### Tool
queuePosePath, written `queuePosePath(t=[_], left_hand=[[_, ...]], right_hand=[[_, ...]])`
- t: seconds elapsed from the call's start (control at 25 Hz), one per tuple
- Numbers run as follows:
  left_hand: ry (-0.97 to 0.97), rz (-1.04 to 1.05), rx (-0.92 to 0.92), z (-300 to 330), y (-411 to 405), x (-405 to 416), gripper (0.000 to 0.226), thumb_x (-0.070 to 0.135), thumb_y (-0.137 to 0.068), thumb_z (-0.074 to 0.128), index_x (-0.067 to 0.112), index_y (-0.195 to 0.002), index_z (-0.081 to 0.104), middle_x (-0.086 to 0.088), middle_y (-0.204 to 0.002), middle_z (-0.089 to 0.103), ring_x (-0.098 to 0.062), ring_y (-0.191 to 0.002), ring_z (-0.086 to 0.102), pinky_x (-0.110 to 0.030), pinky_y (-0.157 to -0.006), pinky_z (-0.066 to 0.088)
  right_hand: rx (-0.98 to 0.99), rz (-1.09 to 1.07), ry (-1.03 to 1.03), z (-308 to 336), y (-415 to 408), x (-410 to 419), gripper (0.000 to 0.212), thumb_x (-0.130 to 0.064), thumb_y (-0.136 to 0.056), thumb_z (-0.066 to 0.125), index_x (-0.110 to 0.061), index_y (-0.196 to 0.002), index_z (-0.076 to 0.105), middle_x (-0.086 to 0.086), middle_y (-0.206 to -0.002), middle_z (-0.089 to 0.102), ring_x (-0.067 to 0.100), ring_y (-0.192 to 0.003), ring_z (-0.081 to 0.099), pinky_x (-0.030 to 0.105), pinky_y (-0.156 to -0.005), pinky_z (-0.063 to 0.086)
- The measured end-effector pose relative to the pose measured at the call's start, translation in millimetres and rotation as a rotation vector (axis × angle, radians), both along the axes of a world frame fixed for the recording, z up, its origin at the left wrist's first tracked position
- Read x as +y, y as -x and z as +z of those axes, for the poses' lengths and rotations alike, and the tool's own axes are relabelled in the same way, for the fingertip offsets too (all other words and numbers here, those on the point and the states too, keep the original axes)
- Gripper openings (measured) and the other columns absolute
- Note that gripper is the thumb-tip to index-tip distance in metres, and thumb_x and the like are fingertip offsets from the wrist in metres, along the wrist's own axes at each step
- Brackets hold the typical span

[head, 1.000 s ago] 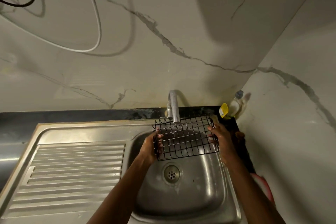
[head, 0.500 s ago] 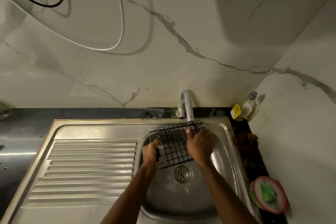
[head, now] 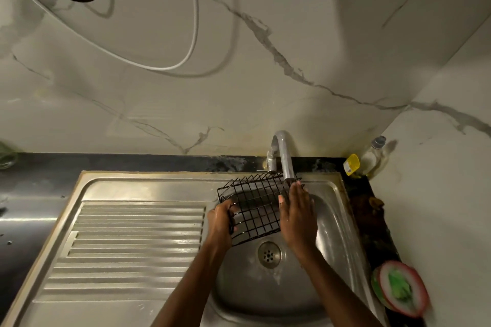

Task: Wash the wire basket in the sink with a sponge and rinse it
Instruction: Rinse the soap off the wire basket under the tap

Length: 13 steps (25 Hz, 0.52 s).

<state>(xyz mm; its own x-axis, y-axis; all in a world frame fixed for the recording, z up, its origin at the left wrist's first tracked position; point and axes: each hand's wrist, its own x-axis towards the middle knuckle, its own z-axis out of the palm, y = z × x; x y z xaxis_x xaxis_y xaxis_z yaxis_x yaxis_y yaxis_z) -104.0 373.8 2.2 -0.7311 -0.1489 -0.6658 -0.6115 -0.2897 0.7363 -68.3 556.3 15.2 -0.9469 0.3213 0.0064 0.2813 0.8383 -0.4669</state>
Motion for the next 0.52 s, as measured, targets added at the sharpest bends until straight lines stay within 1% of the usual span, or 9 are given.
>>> queuePosePath(t=[0.04, 0.12, 0.2, 0.24, 0.28, 0.36, 0.4, 0.48, 0.52], left_hand=[[-0.012, -0.015, -0.010, 0, 1, -1, 0.026, 0.017, -0.100, 0.051, 0.017, -0.075, 0.058, 0.003, -0.058, 0.045, -0.011, -0.051, 0.038, -0.025, -0.045, 0.030], [-0.048, -0.043, -0.031, -3, 4, 1, 0.020, 0.021, -0.089, 0.055, 0.020, -0.069, 0.055, 0.002, -0.059, 0.044, -0.013, -0.050, 0.037, -0.025, -0.046, 0.028], [-0.086, -0.054, -0.032, -3, 4, 7, 0.012, 0.023, -0.075, 0.057, 0.021, -0.064, 0.054, 0.001, -0.059, 0.044, -0.014, -0.050, 0.037, -0.026, -0.047, 0.027], [-0.093, -0.056, -0.038, -2, 2, 9, 0.012, 0.022, -0.075, 0.056, 0.021, -0.063, 0.054, 0.001, -0.058, 0.044, -0.013, -0.049, 0.036, -0.025, -0.046, 0.027], [-0.101, -0.056, -0.047, 0, 0, 12, 0.015, 0.017, -0.078, 0.055, 0.021, -0.064, 0.053, 0.002, -0.057, 0.044, -0.012, -0.048, 0.036, -0.023, -0.044, 0.027], [-0.094, -0.056, -0.044, 3, -5, 11, 0.021, 0.009, -0.084, 0.052, 0.019, -0.065, 0.053, 0.004, -0.054, 0.044, -0.011, -0.046, 0.036, -0.024, -0.043, 0.027], [-0.074, -0.063, -0.041, 4, -5, 12, 0.022, 0.009, -0.087, 0.051, 0.019, -0.067, 0.053, 0.005, -0.053, 0.045, -0.010, -0.047, 0.037, -0.025, -0.044, 0.028], [-0.051, -0.073, -0.046, 4, -4, 13, 0.024, 0.011, -0.091, 0.050, 0.018, -0.069, 0.053, 0.005, -0.054, 0.045, -0.010, -0.049, 0.038, -0.026, -0.046, 0.030], [-0.053, -0.066, -0.038, 2, -3, 12, 0.024, 0.011, -0.091, 0.049, 0.018, -0.068, 0.052, 0.005, -0.055, 0.045, -0.011, -0.050, 0.038, -0.026, -0.045, 0.030]], right_hand=[[0.032, 0.053, 0.016, 2, -2, -6, 0.071, -0.065, -0.100, 0.008, -0.023, -0.157, 0.013, 0.006, -0.166, 0.015, 0.023, -0.155, 0.010, 0.051, -0.124, 0.018], [0.157, 0.366, -0.053, 9, -20, -37, 0.063, -0.053, -0.106, 0.020, -0.017, -0.158, 0.022, 0.005, -0.167, 0.017, 0.020, -0.155, 0.009, 0.044, -0.126, 0.014], [0.242, 0.620, -0.154, 8, -42, -49, 0.058, -0.044, -0.107, 0.030, -0.013, -0.156, 0.029, 0.005, -0.166, 0.021, 0.018, -0.155, 0.012, 0.043, -0.125, 0.018], [0.251, 0.632, -0.166, 10, -40, -34, 0.058, -0.043, -0.106, 0.031, -0.013, -0.156, 0.032, 0.004, -0.165, 0.023, 0.017, -0.154, 0.014, 0.044, -0.124, 0.022], [0.252, 0.538, -0.158, 4, -33, -12, 0.058, -0.045, -0.106, 0.030, -0.014, -0.155, 0.033, 0.003, -0.165, 0.025, 0.017, -0.154, 0.017, 0.045, -0.123, 0.024], [0.220, 0.215, -0.102, -2, -23, 27, 0.061, -0.051, -0.106, 0.023, -0.016, -0.154, 0.035, 0.000, -0.163, 0.027, 0.018, -0.152, 0.025, 0.046, -0.122, 0.026], [0.195, 0.124, -0.077, -2, -22, 31, 0.064, -0.054, -0.105, 0.020, -0.016, -0.153, 0.036, 0.000, -0.162, 0.027, 0.020, -0.151, 0.027, 0.046, -0.122, 0.024], [0.173, 0.142, -0.104, -5, -26, 7, 0.067, -0.058, -0.104, 0.021, -0.015, -0.153, 0.036, 0.005, -0.163, 0.026, 0.023, -0.152, 0.025, 0.045, -0.124, 0.019], [0.190, 0.225, -0.135, -4, -31, -8, 0.067, -0.057, -0.104, 0.022, -0.016, -0.154, 0.036, 0.009, -0.163, 0.025, 0.024, -0.153, 0.022, 0.045, -0.124, 0.018]])
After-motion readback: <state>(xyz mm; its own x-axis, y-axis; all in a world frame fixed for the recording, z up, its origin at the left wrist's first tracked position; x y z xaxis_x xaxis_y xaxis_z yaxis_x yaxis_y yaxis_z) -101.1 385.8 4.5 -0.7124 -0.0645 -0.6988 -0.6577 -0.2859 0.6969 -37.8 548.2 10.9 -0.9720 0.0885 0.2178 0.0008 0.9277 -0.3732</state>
